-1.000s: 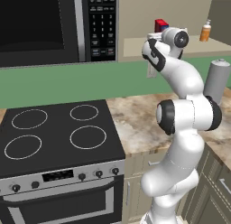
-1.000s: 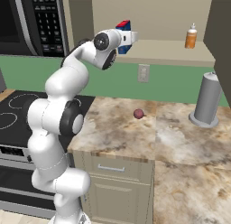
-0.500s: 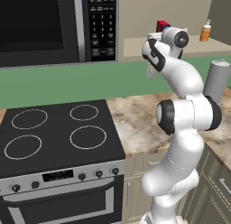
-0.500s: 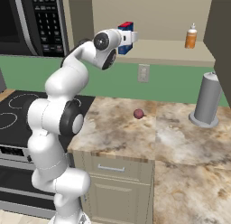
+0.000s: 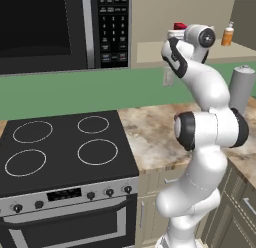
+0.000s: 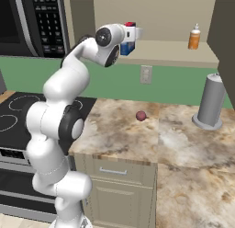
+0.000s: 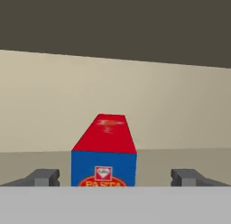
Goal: Pick the bar and boxed food from the counter and place them in the cabinets closest to them.
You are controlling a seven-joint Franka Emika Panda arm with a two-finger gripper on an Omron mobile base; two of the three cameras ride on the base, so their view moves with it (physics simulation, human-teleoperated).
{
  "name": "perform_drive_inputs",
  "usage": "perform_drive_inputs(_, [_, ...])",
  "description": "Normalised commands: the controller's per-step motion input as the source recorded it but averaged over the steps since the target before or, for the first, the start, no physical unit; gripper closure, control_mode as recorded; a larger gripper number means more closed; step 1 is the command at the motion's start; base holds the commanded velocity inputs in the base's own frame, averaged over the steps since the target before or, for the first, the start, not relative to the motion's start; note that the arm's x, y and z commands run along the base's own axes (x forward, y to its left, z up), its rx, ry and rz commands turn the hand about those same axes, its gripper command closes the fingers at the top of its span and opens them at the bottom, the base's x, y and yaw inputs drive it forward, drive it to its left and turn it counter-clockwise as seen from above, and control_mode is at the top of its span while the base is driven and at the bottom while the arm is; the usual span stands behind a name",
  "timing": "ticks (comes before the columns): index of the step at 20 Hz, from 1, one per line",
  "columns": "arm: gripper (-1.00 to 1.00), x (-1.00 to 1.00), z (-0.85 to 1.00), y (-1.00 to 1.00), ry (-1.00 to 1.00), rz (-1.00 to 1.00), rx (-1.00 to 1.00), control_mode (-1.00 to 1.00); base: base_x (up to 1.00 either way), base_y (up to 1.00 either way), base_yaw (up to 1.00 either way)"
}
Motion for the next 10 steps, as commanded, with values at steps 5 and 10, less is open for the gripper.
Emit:
perform_drive_inputs(5, [-1.0, -0.62, 0.41, -0.05, 0.0, -0.05, 0.06, -1.0, 0.0, 0.0, 0.0])
perform_drive_inputs(10, [-1.0, -0.98, 0.11, -0.03, -0.01, -0.01, 0.02, -1.0, 0.0, 0.0, 0.0])
